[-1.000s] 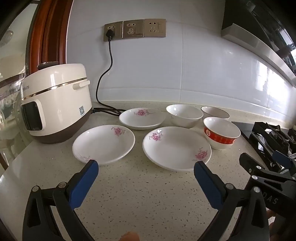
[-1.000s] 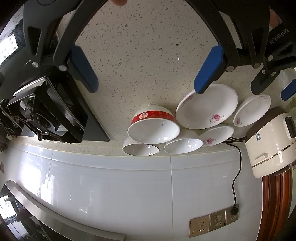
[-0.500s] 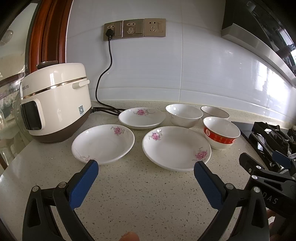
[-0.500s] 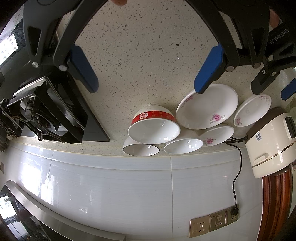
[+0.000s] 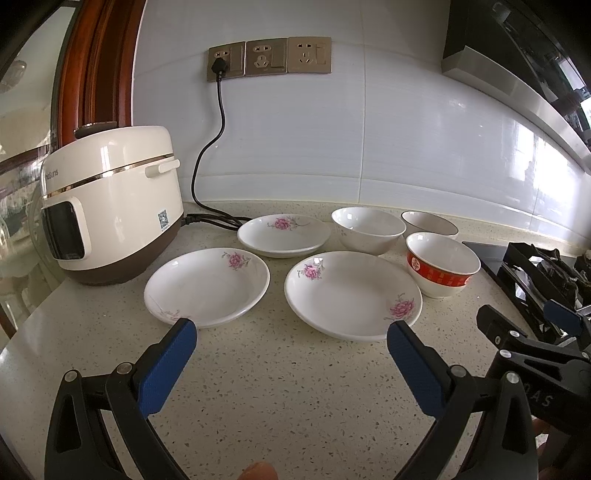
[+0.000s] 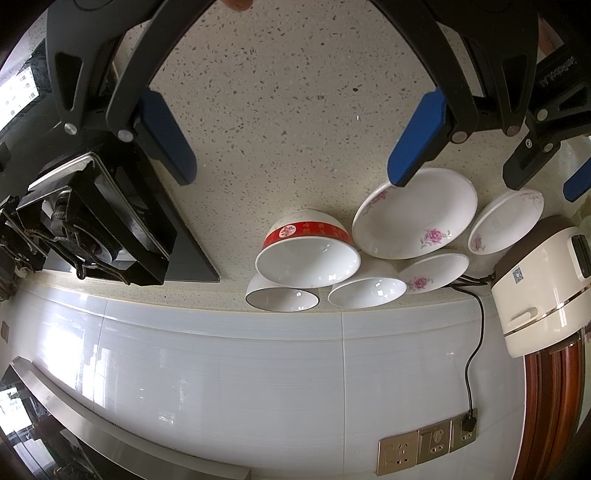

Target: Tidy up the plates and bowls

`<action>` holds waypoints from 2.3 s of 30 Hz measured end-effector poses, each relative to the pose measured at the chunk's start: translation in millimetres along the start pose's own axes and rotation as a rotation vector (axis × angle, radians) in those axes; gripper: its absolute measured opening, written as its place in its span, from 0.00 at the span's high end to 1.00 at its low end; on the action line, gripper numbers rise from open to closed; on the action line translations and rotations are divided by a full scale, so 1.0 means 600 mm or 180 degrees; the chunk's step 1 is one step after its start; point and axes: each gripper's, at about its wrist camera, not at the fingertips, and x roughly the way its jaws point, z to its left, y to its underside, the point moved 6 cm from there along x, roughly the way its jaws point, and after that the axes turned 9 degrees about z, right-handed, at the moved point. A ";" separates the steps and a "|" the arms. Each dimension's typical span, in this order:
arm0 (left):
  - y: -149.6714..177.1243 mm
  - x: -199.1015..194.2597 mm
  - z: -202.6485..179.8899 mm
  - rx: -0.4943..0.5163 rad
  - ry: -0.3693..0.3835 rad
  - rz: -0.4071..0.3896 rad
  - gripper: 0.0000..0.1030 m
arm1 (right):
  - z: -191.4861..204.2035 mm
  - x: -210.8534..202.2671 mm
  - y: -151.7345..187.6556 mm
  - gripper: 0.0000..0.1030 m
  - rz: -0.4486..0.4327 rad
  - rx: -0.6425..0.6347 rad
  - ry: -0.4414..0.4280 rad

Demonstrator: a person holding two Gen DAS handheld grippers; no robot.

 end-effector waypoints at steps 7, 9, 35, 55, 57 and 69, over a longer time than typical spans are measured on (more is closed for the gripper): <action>0.000 0.000 0.001 -0.0005 0.0003 0.0003 0.00 | 0.000 -0.002 0.001 0.00 0.0006 0.0002 -0.0010; 0.000 0.001 0.002 -0.0007 -0.0001 0.0004 0.00 | 0.001 -0.001 0.001 0.00 0.0011 -0.0003 -0.0009; -0.001 0.000 0.000 -0.0013 0.0002 0.0005 0.00 | 0.000 0.000 0.000 0.00 0.0014 0.0004 0.0000; 0.001 0.009 0.010 -0.0182 0.0479 0.0104 0.00 | -0.003 0.024 0.010 0.00 0.0374 0.0207 -0.0300; 0.003 0.017 0.019 -0.0229 0.0538 0.0188 0.00 | 0.002 0.030 0.009 0.00 0.0504 0.0231 -0.0376; -0.015 0.087 0.052 -0.0768 0.1141 0.0880 0.00 | 0.054 0.103 -0.027 0.00 0.1166 0.0473 -0.1057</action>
